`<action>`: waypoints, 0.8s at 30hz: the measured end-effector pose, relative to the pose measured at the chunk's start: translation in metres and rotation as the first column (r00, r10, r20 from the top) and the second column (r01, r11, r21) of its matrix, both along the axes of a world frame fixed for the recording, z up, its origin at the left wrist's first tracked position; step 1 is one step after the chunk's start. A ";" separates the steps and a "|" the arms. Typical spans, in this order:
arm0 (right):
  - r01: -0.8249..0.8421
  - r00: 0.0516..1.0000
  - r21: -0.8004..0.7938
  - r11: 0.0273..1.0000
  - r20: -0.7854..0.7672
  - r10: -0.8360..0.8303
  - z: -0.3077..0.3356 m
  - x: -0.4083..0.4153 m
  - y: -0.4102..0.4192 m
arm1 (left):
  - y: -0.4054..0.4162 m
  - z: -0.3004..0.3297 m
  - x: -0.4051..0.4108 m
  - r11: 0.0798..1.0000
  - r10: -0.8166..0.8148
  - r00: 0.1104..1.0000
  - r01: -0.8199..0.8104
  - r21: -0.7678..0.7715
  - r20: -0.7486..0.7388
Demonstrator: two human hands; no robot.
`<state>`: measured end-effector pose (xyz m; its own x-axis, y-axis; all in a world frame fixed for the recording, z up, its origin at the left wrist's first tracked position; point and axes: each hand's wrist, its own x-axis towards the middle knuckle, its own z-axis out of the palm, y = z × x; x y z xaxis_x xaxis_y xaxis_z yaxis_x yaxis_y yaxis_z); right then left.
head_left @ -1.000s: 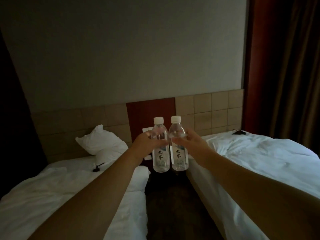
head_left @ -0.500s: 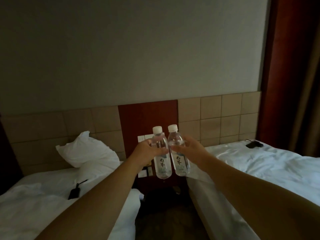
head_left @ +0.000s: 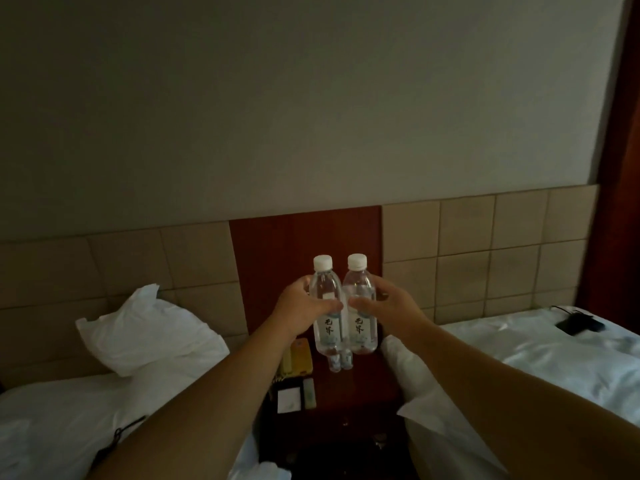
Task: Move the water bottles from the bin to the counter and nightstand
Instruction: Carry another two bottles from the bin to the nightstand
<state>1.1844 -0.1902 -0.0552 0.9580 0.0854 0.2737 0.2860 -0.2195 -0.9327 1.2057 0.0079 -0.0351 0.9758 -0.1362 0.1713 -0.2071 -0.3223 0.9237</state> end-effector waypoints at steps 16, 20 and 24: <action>-0.027 0.945 -0.109 0.994 -0.327 -0.011 -0.169 0.363 -0.045 | -0.048 -0.184 0.340 0.981 0.161 0.955 -0.128 0.143 -0.249; -0.033 0.916 -0.157 0.987 -0.399 -0.033 -0.225 0.425 -0.041 | -0.049 -0.245 0.400 0.982 0.157 0.955 -0.124 0.144 -0.250; 0.028 0.892 -0.168 0.985 -0.441 -0.101 -0.296 0.482 -0.031 | -0.045 -0.317 0.457 0.983 0.161 0.967 -0.140 0.120 -0.195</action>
